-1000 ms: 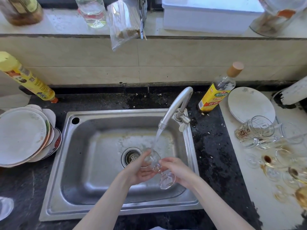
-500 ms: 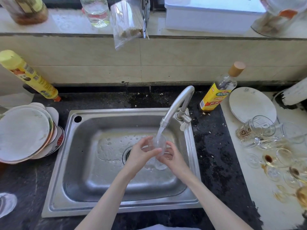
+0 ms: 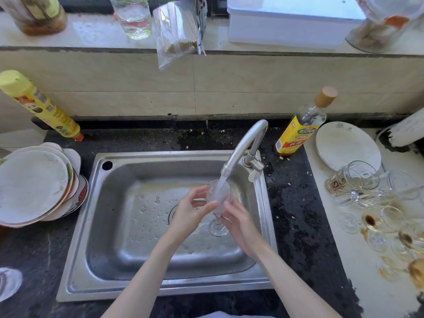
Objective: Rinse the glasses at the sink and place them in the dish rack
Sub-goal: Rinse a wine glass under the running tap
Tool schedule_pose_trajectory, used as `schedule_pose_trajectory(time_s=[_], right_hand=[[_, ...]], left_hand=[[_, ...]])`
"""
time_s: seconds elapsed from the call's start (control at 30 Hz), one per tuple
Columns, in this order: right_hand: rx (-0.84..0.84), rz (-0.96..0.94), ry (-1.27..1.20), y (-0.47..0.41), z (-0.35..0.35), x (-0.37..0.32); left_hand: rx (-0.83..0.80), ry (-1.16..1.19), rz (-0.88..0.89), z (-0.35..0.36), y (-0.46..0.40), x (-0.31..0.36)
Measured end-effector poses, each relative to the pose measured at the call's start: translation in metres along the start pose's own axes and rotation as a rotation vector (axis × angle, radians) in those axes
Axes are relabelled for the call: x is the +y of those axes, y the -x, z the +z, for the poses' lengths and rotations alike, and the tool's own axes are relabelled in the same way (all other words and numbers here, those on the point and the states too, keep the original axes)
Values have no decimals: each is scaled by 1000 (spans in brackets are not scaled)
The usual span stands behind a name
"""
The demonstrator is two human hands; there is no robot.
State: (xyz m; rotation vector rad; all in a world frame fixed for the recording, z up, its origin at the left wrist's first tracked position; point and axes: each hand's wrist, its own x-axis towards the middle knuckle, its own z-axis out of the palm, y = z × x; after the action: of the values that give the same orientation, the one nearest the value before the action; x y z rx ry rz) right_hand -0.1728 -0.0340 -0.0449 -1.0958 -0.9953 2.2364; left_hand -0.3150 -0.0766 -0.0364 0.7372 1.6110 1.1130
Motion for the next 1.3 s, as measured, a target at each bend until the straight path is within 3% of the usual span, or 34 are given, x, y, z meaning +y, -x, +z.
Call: schedule_pose_trajectory(time_s=[0.13,0.37,0.57,0.63,0.73,0.9,1.07,1.17,1.3], right_hand=[[67,151,0,-7,10,-2],[182,595,58,-12,16,-6],[197,678,80,-4,12,-8],[201,630,148,-6,10,-6],[179,475,228,-14,7,-5],[156,222,290,-24,5,-10],[133,208,367,-26,-1,-23],[14,173,374,-25,-3,-26],[-69,61,382,-17,2,-26]], left_hand=[[68,8,-37,2,1,-7],[-81,154,-361,3,4,-31],[-55,120,-475,6,7,-42],[21,110,-421,6,7,-36],[91,-32,-158,3,6,-23],[62,-377,342,-10,4,-8],[7,-685,690,-22,-1,12],[-113,-651,641,-23,-3,21],[-63,-598,493,-24,-6,26]])
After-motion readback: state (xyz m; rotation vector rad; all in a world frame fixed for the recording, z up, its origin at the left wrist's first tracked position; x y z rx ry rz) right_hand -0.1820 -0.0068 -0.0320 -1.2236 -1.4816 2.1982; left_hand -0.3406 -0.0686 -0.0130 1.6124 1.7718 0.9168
